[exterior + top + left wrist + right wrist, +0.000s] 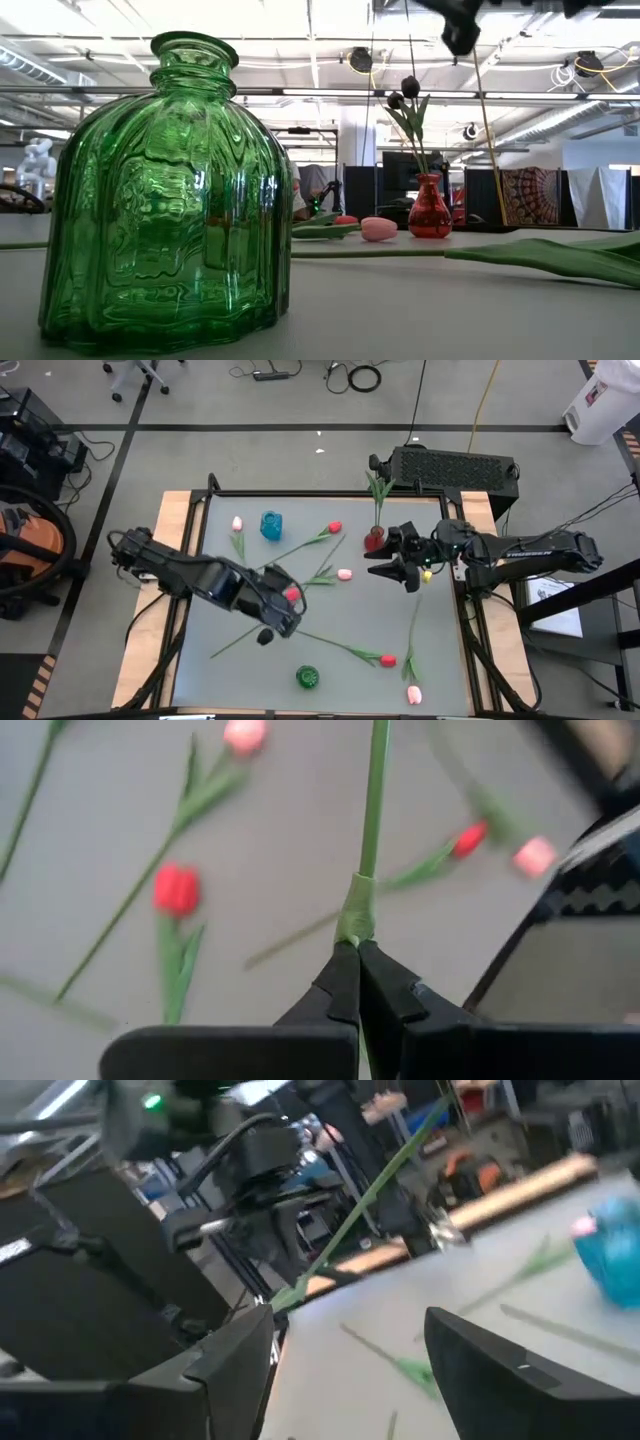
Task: Sort flowers into vase by color
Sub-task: Put the black tulip into the red vase
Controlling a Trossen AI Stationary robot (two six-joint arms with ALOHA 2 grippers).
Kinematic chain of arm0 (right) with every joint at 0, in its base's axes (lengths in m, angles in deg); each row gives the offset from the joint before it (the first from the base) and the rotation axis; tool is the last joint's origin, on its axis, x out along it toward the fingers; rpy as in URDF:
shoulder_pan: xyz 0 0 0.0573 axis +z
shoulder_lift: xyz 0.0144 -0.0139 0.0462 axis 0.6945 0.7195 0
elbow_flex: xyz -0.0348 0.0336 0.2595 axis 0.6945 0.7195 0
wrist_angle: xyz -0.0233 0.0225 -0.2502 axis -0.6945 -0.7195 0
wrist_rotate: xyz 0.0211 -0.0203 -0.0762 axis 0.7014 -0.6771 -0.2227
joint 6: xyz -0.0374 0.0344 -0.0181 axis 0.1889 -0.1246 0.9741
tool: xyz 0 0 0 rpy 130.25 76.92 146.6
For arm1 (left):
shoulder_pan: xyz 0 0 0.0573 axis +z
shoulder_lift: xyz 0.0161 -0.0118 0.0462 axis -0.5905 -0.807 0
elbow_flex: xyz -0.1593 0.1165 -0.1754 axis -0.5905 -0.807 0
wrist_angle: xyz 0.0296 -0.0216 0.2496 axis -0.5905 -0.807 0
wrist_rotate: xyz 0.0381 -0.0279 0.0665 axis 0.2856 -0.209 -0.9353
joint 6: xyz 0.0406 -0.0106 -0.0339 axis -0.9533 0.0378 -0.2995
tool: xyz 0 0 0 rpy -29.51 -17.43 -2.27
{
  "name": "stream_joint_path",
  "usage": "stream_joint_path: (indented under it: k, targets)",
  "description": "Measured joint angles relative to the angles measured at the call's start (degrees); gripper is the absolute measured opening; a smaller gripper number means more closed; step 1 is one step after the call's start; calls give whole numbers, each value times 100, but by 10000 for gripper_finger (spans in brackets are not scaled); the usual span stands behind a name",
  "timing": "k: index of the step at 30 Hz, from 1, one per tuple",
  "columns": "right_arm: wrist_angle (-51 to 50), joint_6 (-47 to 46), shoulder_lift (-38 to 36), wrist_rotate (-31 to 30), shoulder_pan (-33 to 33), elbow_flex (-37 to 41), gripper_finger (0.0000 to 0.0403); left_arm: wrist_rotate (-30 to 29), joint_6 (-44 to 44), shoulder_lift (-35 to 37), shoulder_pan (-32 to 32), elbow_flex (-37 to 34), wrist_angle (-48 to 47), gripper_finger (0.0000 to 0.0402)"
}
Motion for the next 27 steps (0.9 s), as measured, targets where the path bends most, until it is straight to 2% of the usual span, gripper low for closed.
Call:
stream_joint_path:
  k: [5, 12, 16, 20, 27]
  targets:
    - [-1162, 804, 1, -425, 164, -894, 253, -226, -455, 155, 283, 245, 765, 0]
    - [-3434, 1849, 4, -1322, 444, -2454, 253, -179, -974, 254, 619, 283, 2042, 0]
    - [-4314, 2127, 2, -1725, 596, -3120, 253, -87, -1044, 255, 760, 283, 2524, 0]
    - [-4810, 2385, 2, -2032, 723, -3457, 253, 112, -1039, 256, 860, 283, 2919, 0]
    - [-5020, 3131, 126, -2222, 831, -3465, 253, 344, -1001, 256, 875, 283, 3348, 0]
